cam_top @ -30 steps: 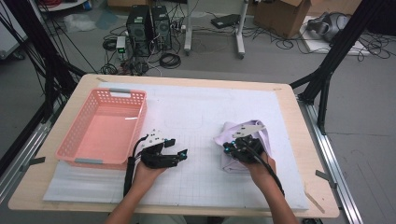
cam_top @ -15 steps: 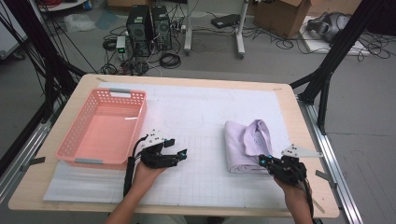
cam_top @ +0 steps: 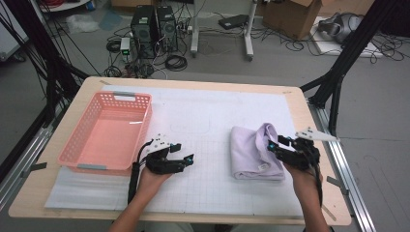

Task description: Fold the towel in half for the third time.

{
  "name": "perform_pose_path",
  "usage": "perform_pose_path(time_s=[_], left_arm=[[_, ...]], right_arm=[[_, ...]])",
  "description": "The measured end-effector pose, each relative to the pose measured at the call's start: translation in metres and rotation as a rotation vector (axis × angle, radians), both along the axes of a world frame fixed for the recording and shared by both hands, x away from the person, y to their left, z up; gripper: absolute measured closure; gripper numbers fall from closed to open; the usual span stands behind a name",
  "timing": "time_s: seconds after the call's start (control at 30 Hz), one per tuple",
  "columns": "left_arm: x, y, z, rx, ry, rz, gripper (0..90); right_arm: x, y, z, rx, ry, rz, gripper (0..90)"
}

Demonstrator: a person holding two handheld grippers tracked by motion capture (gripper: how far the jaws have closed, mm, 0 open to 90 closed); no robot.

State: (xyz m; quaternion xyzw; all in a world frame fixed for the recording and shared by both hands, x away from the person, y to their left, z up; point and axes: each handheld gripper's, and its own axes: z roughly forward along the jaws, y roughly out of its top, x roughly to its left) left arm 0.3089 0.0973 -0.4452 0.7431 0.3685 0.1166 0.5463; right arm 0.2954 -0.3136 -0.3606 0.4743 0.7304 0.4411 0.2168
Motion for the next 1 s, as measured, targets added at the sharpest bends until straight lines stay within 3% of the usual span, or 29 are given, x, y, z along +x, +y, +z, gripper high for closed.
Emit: perform_pose_path(time_s=[0.13, 0.23, 0.3, 0.37, 0.4, 0.47, 0.63, 0.7, 0.73, 0.83, 0.93, 1.0], left_arm=[[-0.001, 0.000, 0.000, -0.003, 0.001, 0.000, 30.3], [0.000, 0.001, 0.001, -0.006, 0.001, 0.002, 30.3], [0.000, 0.001, 0.000, -0.001, 0.001, -0.001, 30.3], [-0.001, 0.000, 0.000, -0.002, 0.002, -0.002, 30.3], [-0.001, 0.000, 0.000, -0.002, 0.002, -0.002, 30.3], [0.000, 0.000, 0.000, -0.003, 0.004, -0.001, 30.3], [-0.001, 0.000, 0.000, 0.000, -0.001, 0.001, 30.3], [0.000, 0.000, 0.000, -0.005, 0.000, 0.005, 30.3], [0.000, 0.000, 0.000, -0.005, 0.002, 0.004, 30.3], [0.000, 0.000, 0.000, -0.002, 0.000, 0.003, 30.3], [0.000, 0.000, 0.000, -0.004, 0.000, 0.004, 30.3], [0.000, 0.000, 0.000, -0.003, 0.000, 0.005, 30.3]], right_arm=[[0.026, 0.025, -0.001, -0.042, 0.052, 0.016, 46.1], [0.040, 0.040, -0.011, -0.148, 0.120, 0.016, 49.0], [0.044, 0.043, -0.017, -0.209, 0.150, 0.001, 59.0], [0.043, 0.037, -0.023, -0.277, 0.158, -0.022, 78.4], [0.040, 0.032, -0.024, -0.273, 0.162, -0.030, 83.3], [0.034, 0.019, -0.026, -0.264, 0.159, -0.060, 83.4], [0.023, -0.014, -0.036, -0.230, 0.223, -0.145, 81.7], [0.021, -0.028, -0.043, -0.211, 0.271, -0.177, 71.6], [0.020, -0.035, -0.045, -0.176, 0.280, -0.186, 67.8], [0.012, -0.048, -0.040, -0.101, 0.233, -0.200, 64.0], [0.008, -0.053, -0.030, -0.013, 0.185, -0.165, 56.7], [0.009, -0.051, -0.031, 0.032, 0.203, -0.123, 54.3]])
